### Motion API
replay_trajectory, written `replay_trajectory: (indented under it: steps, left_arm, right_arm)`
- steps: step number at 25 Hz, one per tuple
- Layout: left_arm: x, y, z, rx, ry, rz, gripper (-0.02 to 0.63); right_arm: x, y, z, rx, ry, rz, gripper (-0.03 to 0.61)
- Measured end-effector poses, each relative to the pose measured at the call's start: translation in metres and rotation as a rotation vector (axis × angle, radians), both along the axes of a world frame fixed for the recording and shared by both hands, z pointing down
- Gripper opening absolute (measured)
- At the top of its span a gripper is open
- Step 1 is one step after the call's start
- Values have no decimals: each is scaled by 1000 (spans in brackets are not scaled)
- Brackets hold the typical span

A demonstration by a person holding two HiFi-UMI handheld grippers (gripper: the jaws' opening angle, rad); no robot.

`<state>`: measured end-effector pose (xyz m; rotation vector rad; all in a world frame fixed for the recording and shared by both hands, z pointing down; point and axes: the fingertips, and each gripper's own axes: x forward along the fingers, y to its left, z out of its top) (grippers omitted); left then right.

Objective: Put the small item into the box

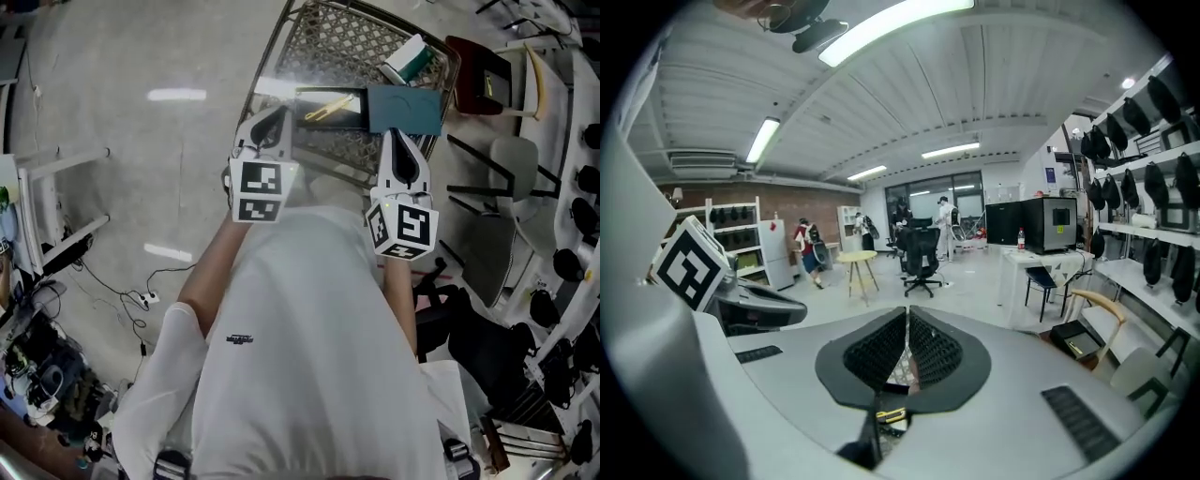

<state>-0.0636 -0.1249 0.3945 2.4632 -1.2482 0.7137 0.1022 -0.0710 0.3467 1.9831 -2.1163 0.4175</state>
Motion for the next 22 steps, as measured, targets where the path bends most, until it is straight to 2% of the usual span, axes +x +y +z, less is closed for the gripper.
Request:
replay_trajectory:
  steps: [9,22]
  left_arm:
    - [-12,16,-35,34,100,15,3]
    - [-20,39,-64,101,161,16,3]
  right_arm:
    - [-18,7,-33,75,34,-14,5]
    - [-32,17,-42,103,26,-11,5]
